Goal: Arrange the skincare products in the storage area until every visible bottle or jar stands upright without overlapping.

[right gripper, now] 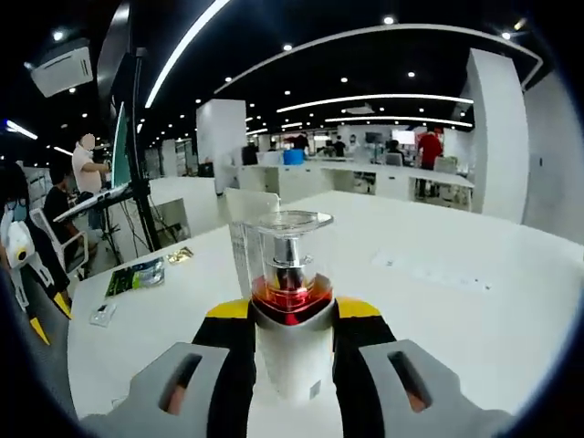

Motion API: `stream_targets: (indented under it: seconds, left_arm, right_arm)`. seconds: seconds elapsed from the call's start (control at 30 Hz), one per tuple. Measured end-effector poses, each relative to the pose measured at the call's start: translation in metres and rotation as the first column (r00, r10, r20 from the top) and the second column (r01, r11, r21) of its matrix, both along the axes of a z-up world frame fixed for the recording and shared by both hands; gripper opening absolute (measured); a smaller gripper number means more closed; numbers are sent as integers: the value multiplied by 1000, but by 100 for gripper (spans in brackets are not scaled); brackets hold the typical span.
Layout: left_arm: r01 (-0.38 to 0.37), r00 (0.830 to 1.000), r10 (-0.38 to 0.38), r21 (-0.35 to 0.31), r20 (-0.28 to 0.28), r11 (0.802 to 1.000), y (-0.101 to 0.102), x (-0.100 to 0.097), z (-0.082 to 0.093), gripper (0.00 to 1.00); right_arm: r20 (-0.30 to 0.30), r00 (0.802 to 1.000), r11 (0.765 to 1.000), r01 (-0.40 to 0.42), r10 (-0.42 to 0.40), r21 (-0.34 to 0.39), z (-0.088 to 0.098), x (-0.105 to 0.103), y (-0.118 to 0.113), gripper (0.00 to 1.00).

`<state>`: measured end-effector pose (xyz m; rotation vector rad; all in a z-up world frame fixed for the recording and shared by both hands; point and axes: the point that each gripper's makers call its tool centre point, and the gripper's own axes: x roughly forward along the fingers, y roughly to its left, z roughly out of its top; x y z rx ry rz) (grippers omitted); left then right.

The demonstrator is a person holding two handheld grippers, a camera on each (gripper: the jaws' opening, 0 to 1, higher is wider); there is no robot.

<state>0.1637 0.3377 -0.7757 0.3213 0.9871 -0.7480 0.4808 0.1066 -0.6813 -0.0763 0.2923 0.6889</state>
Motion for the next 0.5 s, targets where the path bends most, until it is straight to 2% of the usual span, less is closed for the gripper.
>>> stream_targets:
  seconds: [0.27,0.37,0.47,0.5]
  left_arm:
    - [2,1000,-2,-1,9,1000,1,2,1,52]
    - [2,1000,-2,-7,9,1000,0,1,2,52]
    - [14,1000,-14,1,4,1000,0,0,0,51]
    - [13,1000,-13,1,4,1000,1,0,0,51]
  right_arm:
    - [14,1000,1000,-6,6,18,-9,8,-2,29]
    - [28,1000,999,-15,14,39,-9,6,-1,29]
    - [40,999,1000,-14,14,20,-15,6,-1,29]
    - [59,998,999,-13,10,42,-10,7,0,29]
